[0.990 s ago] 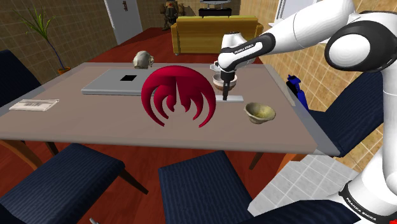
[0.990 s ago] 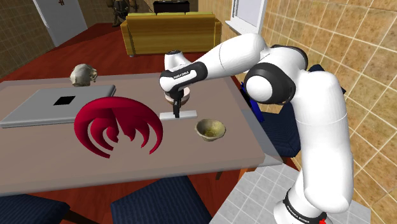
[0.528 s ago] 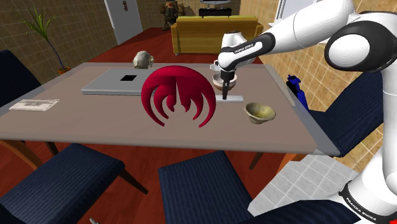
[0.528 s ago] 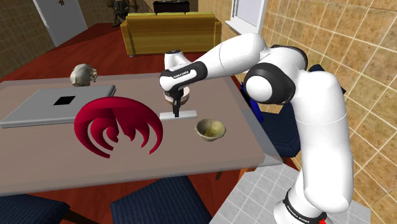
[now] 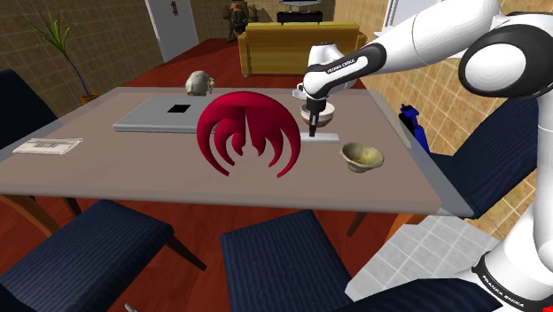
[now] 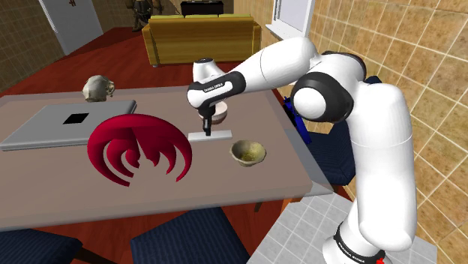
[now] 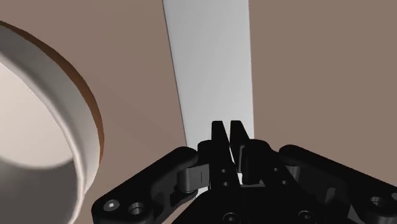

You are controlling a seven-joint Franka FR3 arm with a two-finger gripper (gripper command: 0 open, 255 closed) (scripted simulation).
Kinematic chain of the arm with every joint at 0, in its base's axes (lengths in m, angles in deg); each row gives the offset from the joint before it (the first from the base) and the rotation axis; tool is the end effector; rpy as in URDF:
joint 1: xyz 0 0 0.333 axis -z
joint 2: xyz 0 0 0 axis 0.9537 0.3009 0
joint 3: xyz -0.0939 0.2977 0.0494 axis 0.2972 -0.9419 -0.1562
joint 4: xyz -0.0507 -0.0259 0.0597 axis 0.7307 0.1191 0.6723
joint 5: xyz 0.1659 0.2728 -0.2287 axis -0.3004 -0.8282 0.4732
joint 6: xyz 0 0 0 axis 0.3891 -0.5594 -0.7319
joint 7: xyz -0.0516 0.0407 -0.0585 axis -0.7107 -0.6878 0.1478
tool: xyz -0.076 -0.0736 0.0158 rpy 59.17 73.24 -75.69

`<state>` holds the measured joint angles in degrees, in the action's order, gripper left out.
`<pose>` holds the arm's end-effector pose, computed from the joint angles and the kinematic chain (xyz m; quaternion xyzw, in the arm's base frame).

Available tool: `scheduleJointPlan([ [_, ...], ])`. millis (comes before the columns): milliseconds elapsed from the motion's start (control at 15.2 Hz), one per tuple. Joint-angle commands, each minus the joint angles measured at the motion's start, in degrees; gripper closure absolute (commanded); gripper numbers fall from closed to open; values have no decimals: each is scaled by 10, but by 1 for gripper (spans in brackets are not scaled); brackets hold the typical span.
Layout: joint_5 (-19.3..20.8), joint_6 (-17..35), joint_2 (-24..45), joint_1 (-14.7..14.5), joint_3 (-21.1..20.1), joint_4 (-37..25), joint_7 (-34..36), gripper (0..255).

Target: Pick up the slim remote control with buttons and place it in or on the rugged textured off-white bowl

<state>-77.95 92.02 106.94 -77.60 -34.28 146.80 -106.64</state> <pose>0.6767 -0.0270 0.3554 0.9400 0.3403 0.0222 0.0141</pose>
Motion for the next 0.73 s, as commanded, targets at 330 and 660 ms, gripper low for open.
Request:
scheduleJointPlan([
  [330, 2, -24, 11, 3, 2, -21, 0, 255],
  [660, -17, -52, -6, 24, 4, -12, -18, 0],
])
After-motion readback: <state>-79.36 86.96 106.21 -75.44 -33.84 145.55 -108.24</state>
